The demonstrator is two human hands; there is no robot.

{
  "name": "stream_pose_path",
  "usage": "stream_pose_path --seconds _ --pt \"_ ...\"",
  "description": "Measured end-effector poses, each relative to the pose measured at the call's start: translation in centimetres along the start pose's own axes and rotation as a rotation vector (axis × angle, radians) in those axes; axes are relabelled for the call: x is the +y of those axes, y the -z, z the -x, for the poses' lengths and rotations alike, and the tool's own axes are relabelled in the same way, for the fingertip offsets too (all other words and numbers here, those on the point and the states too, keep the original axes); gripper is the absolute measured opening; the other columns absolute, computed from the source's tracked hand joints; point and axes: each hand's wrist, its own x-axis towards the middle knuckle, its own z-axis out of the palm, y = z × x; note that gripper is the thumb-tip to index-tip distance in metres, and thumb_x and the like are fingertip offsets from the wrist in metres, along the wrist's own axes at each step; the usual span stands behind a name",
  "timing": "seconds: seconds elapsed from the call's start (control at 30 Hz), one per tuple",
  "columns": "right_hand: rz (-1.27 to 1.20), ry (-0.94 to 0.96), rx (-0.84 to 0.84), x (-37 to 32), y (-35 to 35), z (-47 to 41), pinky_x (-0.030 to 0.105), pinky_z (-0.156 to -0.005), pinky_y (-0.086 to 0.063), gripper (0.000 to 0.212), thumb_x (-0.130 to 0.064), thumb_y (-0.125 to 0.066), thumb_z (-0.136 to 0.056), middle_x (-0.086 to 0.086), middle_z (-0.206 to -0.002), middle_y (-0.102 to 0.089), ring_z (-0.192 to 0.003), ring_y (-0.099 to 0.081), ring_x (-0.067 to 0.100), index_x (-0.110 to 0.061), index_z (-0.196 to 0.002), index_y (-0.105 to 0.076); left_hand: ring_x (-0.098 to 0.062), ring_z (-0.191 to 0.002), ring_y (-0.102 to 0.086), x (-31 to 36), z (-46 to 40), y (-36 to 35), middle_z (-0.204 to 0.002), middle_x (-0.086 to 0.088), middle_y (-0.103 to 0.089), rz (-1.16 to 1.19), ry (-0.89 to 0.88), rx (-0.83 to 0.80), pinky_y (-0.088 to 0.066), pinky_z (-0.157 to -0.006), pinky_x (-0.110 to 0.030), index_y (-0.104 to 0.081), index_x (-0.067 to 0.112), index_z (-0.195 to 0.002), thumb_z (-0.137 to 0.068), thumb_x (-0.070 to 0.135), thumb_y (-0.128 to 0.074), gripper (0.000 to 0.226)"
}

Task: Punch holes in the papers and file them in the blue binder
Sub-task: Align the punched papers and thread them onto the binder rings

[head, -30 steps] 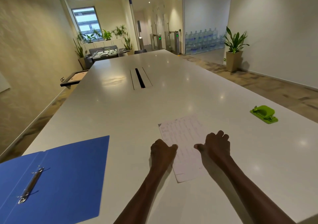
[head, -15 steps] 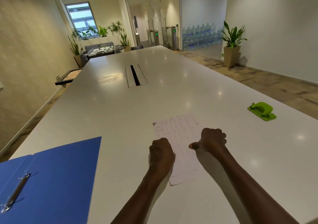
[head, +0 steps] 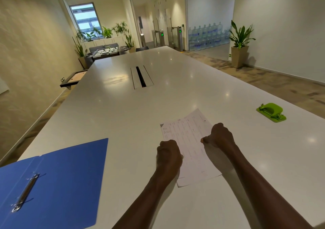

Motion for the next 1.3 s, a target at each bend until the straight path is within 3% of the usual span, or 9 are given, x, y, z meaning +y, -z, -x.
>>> stream_pose_path --seconds 0.13,0.23,0.3,0.4,0.53,0.73,0.9,1.1,1.3 --pt "-0.101 0.067 0.028 -0.1 0.7 0.3 0.030 -0.064 -0.040 0.036 -0.024 -0.077 -0.069 0.009 -0.092 -0.056 -0.087 -0.056 0.031 -0.007 -0.085 -0.049 -0.022 -0.084 -0.065 -0.3 0.0 0.2 -0.096 -0.011 -0.067 0.065 0.039 0.004 -0.050 -0.066 -0.026 -0.050 0.010 -0.073 -0.077 0.022 -0.077 0.029" --pt "-0.236 0.181 0.061 0.5 1.0 0.5 0.028 -0.051 -0.030 0.031 -0.019 -0.075 -0.068 0.001 -0.070 -0.050 -0.071 -0.050 0.027 -0.012 -0.069 -0.045 -0.027 -0.121 -0.054 -1.0 -0.4 0.5 -0.131 -0.014 -0.054 0.273 0.152 0.002 -0.047 -0.095 -0.029 -0.040 -0.002 -0.134 -0.073 0.031 -0.081 0.081" --pt "-0.401 0.239 0.063 0.6 1.5 1.1 0.026 -0.050 -0.032 0.022 -0.016 -0.074 -0.071 0.000 -0.068 -0.054 -0.067 -0.052 0.023 -0.011 -0.071 -0.053 -0.021 -0.122 -0.053 -1.2 -0.3 1.1 -0.136 -0.008 -0.052 0.524 0.227 0.065 -0.043 -0.085 -0.018 -0.014 -0.003 -0.147 -0.073 0.030 -0.082 0.105" --pt "-0.642 0.306 0.019 0.4 2.3 2.3 0.024 -0.054 -0.040 0.013 -0.012 -0.072 -0.077 -0.001 -0.077 -0.065 -0.066 -0.057 0.014 -0.010 -0.088 -0.067 -0.016 -0.092 -0.062 -1.2 -0.5 3.0 -0.110 0.003 -0.062 0.883 0.327 0.112 -0.049 -0.069 -0.020 -0.035 0.007 -0.127 -0.071 0.036 -0.083 0.079" --pt "-0.803 0.384 0.029 -0.5 3.1 3.2 0.029 -0.067 -0.047 0.016 -0.017 -0.070 -0.080 -0.006 -0.088 -0.070 -0.082 -0.063 0.016 -0.022 -0.095 -0.069 -0.024 -0.097 -0.070 -1.3 -1.4 5.0 -0.104 -0.005 -0.073 1.203 0.134 -0.039 -0.055 -0.090 -0.043 -0.060 0.006 -0.121 -0.074 0.038 -0.080 0.059" --pt "-0.922 0.577 0.135 -2.5 5.4 5.5 0.037 -0.082 -0.053 0.032 -0.028 -0.066 -0.086 -0.009 -0.113 -0.067 -0.102 -0.064 0.015 -0.030 -0.118 -0.060 -0.009 -0.086 -0.065 0.9 -0.9 7.4 -0.099 0.007 -0.066 1.047 -0.041 0.341 -0.057 -0.063 -0.016 -0.059 0.018 -0.117 -0.081 0.036 -0.074 0.043" --pt "-0.910 0.479 0.130 -1.1 2.1 6.2 0.039 -0.078 -0.056 0.033 -0.031 -0.073 -0.077 -0.008 -0.103 -0.071 -0.098 -0.067 0.017 -0.028 -0.108 -0.065 -0.020 -0.094 -0.067 -0.8 0.3 4.2 -0.103 0.002 -0.067 1.000 -0.003 0.345 -0.058 -0.070 -0.022 -0.061 0.011 -0.118 -0.076 0.031 -0.079 0.050" --pt "-0.930 0.407 0.080 0.1 -0.1 6.8 0.019 -0.070 -0.051 0.037 -0.023 -0.072 -0.082 -0.008 -0.108 -0.069 -0.098 -0.066 0.012 -0.020 -0.117 -0.061 -0.023 -0.094 -0.066 -1.4 0.1 3.0 -0.105 -0.004 -0.068 0.904 -0.009 0.365 -0.056 -0.076 -0.028 -0.062 0.003 -0.118 -0.078 0.025 -0.078 0.048" --pt "-0.719 0.464 0.536 -1.2 5.5 6.7 0.029 -0.090 -0.045 0.094 -0.027 -0.087 -0.063 0.007 -0.133 -0.047 -0.115 -0.051 0.022 -0.017 -0.137 -0.031 -0.016 -0.079 -0.060 -1.5 -1.1 7.6 -0.096 -0.005 -0.070 0.524 -0.252 0.486 -0.056 -0.072 -0.037 -0.064 0.006 -0.114 -0.085 0.020 -0.071 0.033"
